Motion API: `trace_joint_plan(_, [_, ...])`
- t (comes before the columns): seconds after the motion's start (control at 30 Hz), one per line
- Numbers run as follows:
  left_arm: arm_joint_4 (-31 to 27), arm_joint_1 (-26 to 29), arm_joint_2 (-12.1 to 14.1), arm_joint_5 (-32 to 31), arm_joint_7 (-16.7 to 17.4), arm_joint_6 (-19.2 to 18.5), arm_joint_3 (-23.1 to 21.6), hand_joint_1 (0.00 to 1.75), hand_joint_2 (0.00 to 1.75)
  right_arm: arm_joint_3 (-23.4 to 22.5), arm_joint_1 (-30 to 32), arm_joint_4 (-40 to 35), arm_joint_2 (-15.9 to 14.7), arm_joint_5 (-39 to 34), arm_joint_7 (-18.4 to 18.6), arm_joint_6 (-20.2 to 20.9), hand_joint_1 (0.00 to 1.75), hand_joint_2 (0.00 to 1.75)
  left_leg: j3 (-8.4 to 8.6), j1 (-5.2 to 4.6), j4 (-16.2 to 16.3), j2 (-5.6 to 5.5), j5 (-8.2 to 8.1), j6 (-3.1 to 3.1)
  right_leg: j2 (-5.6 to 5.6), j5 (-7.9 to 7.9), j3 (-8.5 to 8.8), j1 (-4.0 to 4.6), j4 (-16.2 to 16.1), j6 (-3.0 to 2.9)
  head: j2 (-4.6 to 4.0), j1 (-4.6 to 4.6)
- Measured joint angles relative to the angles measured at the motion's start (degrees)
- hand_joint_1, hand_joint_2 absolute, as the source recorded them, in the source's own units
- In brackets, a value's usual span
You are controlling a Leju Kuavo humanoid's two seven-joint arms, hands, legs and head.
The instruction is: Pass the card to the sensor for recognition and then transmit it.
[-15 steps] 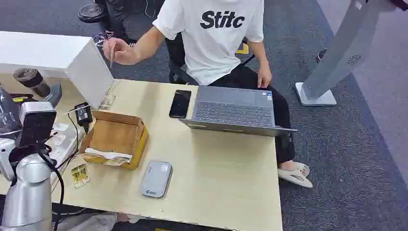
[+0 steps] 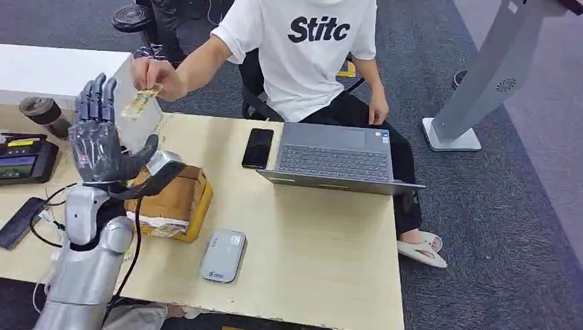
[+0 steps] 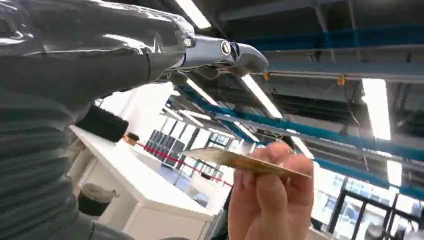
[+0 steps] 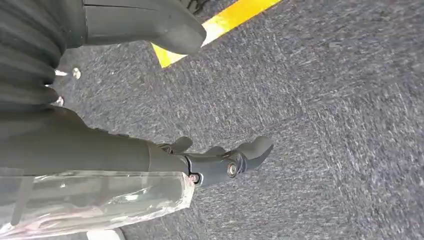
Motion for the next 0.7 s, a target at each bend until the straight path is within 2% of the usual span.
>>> trace_joint_plan(0.27, [3.08, 2.83, -1.07, 0.94, 0.89, 0.70, -3.89, 0.00, 1.75, -0.94, 0.55, 0.81, 0.66, 2.47, 2.27, 0.02, 0.00, 1.75, -0.11, 0.01, -0.01, 0.01, 0.00, 0.00, 0.02, -0.01, -0.11, 0.01, 0.00, 0.00, 0.00, 0.00])
trace_joint_plan(0.67, [3.56, 4.83, -1.46, -0.26, 1.57, -0.20, -6.18, 0.00, 1.75, -2.12, 1.30, 0.20, 2.08, 8.94, 2.34, 0.00, 0.00, 1.75, -0.14, 0.01, 0.00, -0.01, 0.00, 0.00, 0.00, -0.01, -0.10, 0.01, 0.00, 0.00, 0.00, 0.00])
trace_joint_plan(0.7, [3.60, 4.89, -1.46, -0.28, 1.57, -0.20, -6.27, 1.75, 1.75, -2.12, 1.30, 0.13, 2.12, 8.98, 2.34, 0.00, 0.00, 1.75, -0.14, 0.01, 0.00, -0.01, 0.00, 0.00, 0.00, -0.01, -0.11, 0.01, 0.00, 0.00, 0.00, 0.00])
